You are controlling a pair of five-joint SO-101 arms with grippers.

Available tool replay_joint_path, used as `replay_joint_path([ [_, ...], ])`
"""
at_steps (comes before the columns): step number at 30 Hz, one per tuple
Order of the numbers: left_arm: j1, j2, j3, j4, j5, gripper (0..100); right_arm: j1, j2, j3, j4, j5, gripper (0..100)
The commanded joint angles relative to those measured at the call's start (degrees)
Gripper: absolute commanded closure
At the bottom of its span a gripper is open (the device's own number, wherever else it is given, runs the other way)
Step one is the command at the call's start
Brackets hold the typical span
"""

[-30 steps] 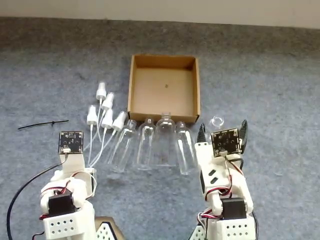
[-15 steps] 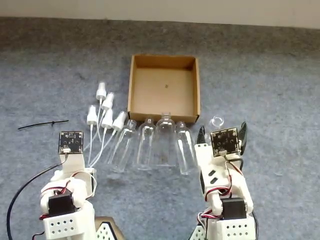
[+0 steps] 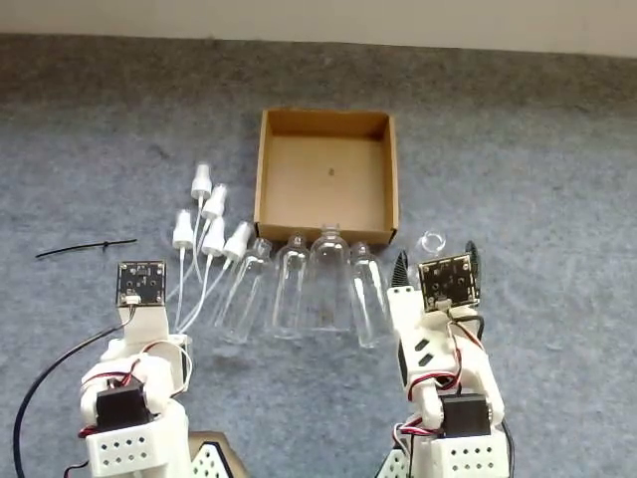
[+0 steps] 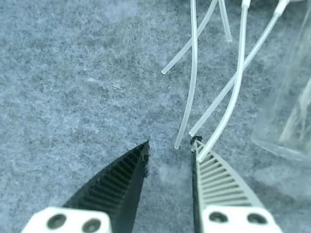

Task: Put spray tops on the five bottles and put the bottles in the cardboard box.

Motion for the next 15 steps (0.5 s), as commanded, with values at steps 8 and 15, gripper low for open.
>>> replay_joint_path([
  [8,-0.84,-0.84,1.1,0.09,0.18,86,0.75,-0.57,4.18,0.31,-0.53,88.2],
  [15,-0.84,-0.84,1.1,0.09,0.18,86,0.84,-0.57,4.18,0.31,-0.53,94.0],
])
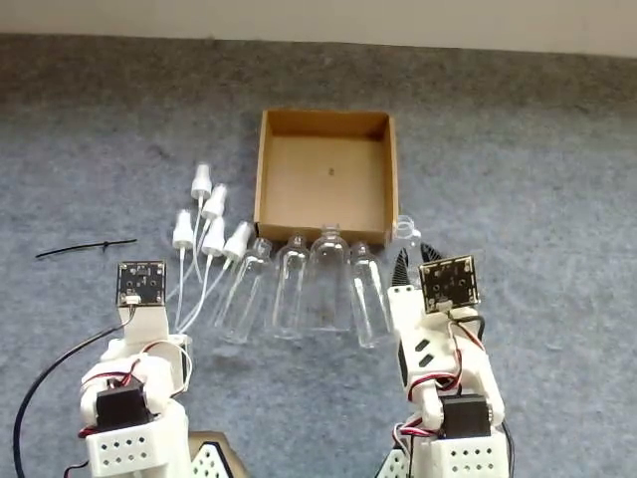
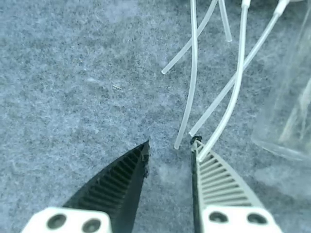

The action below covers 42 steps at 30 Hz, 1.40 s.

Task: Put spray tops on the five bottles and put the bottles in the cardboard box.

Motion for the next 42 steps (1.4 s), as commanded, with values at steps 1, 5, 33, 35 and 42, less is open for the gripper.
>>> replay_joint_path([
  [1,-0.84,-0.84,1.1,0.09,0.18,86,0.75,-0.66,4.09,0.4,-0.53,94.3],
  [5,-0.84,-0.84,1.1,0.09,0.18,86,1.01,-0.66,3.91,0.4,-0.53,95.1],
  [33,-0.84,-0.84,1.1,0.09,0.18,86,-9.54,58.07,-53.14,17.27,2.29,99.5],
  [35,-0.84,-0.84,1.1,0.09,0.18,86,-12.26,64.84,-58.24,19.65,5.19,99.4],
  [42,-0.84,-0.84,1.1,0.09,0.18,86,-16.92,71.25,-64.22,23.25,7.03,79.6],
])
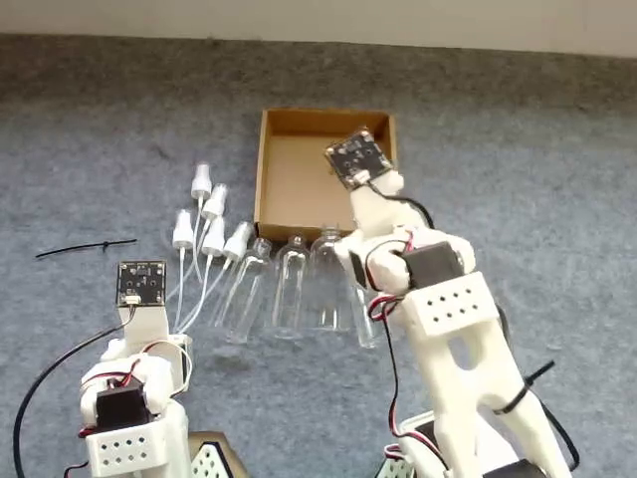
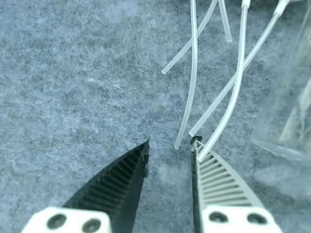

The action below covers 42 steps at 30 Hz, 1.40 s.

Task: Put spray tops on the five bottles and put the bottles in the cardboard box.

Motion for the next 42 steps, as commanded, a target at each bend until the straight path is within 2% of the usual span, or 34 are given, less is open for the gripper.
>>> replay_joint_path([
  [1,-0.84,-0.84,1.1,0.09,0.18,86,-1.54,0.22,-2.15,0.31,5.01,76.0],
  [6,-0.84,-0.84,1.1,0.09,0.18,86,0.57,0.13,3.03,-2.95,10.11,63.2],
  [11,-0.84,-0.84,1.1,0.09,0.18,86,0.92,0.13,10.42,-11.12,10.46,61.4],
  [21,-0.84,-0.84,1.1,0.09,0.18,86,1.89,0.84,16.66,-22.11,10.11,61.4],
  [37,-0.84,-0.84,1.1,0.09,0.18,86,5.41,9.1,16.22,-25.19,10.02,61.7],
  [39,-0.84,-0.84,1.1,0.09,0.18,86,5.41,9.45,16.22,-25.19,10.02,64.3],
  [42,-0.84,-0.84,1.1,0.09,0.18,86,5.41,9.45,16.22,-25.19,10.02,73.4],
])
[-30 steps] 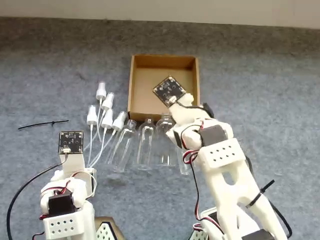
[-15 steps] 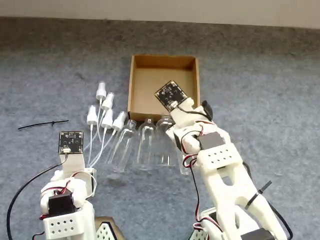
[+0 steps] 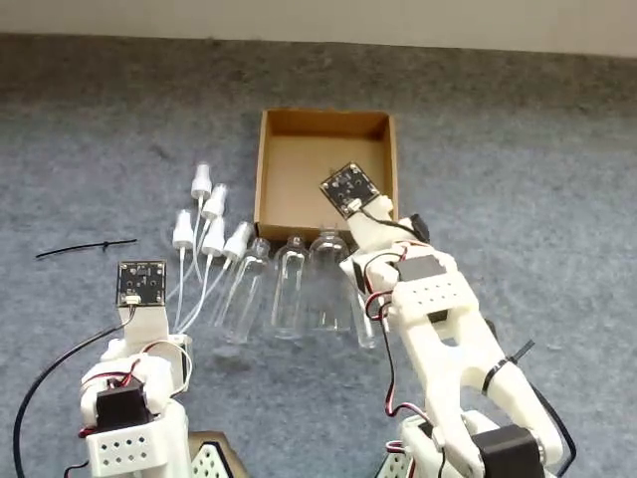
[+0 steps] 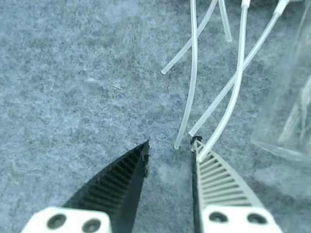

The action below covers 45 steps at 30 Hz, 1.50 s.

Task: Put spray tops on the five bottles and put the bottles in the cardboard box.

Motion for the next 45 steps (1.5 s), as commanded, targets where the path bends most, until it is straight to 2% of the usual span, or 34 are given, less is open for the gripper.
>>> replay_joint_path([
  [1,-0.84,-0.84,1.1,0.09,0.18,86,0.75,-0.48,-0.66,-0.75,0.18,76.2],
  [5,-0.84,-0.84,1.1,0.09,0.18,86,0.75,-0.57,-0.84,-0.75,0.18,83.7],
  [11,-0.84,-0.84,1.1,-0.09,0.18,86,1.19,-0.75,-0.84,-0.57,0.18,86.7],
  [15,-0.84,-0.84,1.1,-0.44,0.09,86,5.05,-5.32,-0.84,-0.22,-4.75,90.2],
  [17,-0.92,-0.84,1.1,-3.87,-0.09,86,6.9,-9.63,-0.84,2.42,-5.98,90.9],
  [19,-1.01,-0.84,0.92,-8.44,-3.87,86,8.22,-14.81,-0.75,5.23,-6.24,91.3],
  [21,-2.33,-0.84,0.92,-12.48,-11.25,86,8.48,-20.7,-0.4,7.87,-6.24,91.5],
  [25,-4.7,-0.84,-0.31,-15.91,-22.77,86,8.48,-32.84,-0.22,11.38,-8.44,91.5],
  [29,-9.19,-0.84,-9.71,-13.36,-23.82,86,8.31,-41.89,-0.13,15.6,-12.66,91.5],
  [33,-11.74,1.19,-22.02,-7.65,-24.09,86,8.31,-44.35,-0.13,16.4,-15.47,91.5],
  [36,-11.74,10.77,-30.73,-5.27,-24.09,86,8.31,-44.44,0.75,16.4,-15.82,91.5],
  [40,-11.74,31.25,-44.44,-4.31,-23.91,86,8.31,-44.7,4.26,16.22,-15.74,91.6],
  [45,-7.34,58.07,-66.24,3.25,-23.74,85,8.31,-44.79,6.2,16.31,-15.82,99.5],
])
